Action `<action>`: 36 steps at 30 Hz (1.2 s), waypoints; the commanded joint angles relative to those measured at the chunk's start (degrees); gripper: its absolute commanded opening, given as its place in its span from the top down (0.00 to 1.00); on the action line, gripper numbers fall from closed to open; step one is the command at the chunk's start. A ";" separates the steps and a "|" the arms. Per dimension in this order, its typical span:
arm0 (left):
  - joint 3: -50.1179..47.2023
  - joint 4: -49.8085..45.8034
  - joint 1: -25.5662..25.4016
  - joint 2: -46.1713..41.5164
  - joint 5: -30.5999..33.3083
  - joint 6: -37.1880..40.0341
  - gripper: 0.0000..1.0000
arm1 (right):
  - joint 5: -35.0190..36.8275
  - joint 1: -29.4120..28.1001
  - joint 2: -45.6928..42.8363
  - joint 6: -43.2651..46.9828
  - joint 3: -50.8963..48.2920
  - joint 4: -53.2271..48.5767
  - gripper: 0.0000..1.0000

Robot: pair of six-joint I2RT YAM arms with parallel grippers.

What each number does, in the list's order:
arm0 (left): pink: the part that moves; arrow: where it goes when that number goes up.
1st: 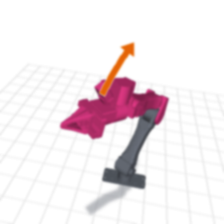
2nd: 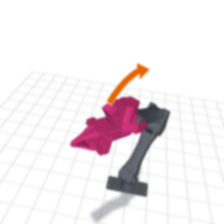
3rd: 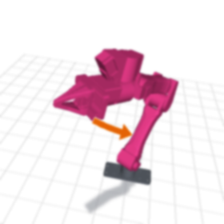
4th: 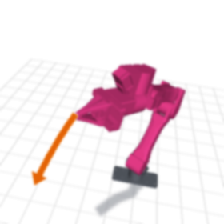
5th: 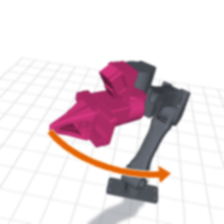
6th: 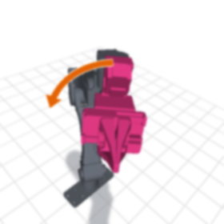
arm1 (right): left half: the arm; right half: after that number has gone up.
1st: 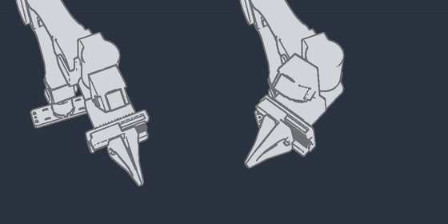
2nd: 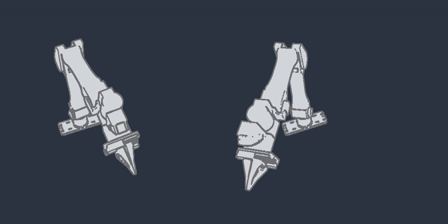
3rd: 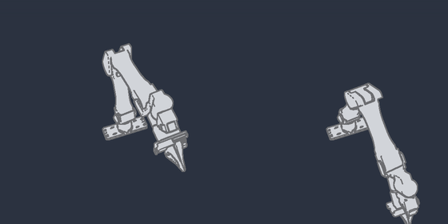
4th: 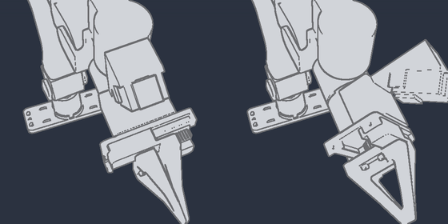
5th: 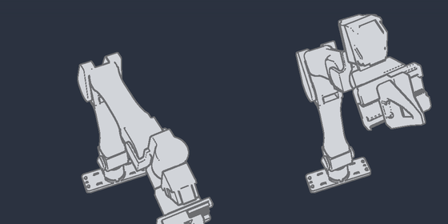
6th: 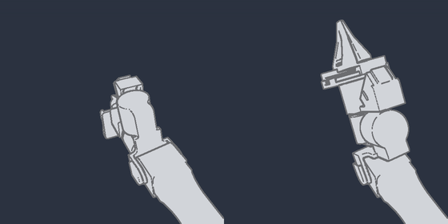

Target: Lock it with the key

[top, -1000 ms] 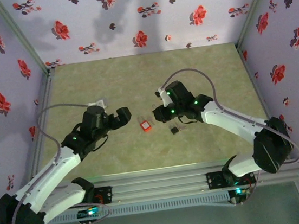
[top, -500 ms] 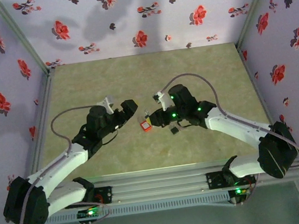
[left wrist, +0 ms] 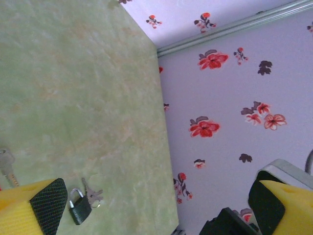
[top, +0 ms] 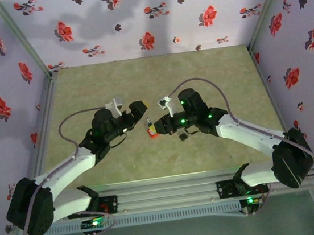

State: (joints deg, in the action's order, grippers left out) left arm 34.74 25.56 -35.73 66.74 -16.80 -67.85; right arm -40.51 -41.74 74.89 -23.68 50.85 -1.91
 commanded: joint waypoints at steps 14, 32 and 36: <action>1.01 -9.20 -1.12 -2.07 -0.42 5.47 0.15 | 3.41 -2.15 -0.64 2.81 1.19 -2.49 0.89; -0.28 -7.65 -3.10 -3.92 -1.95 5.87 0.31 | 1.15 -3.30 0.59 3.47 1.71 -2.55 0.92; -1.29 -5.00 -3.26 -5.12 -3.57 6.92 0.31 | -1.30 -3.29 0.69 2.68 1.42 -1.03 0.92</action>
State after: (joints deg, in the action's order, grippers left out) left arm 34.41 17.10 -38.54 63.31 -18.44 -63.24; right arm -38.81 -44.53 75.40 -21.06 50.94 -5.41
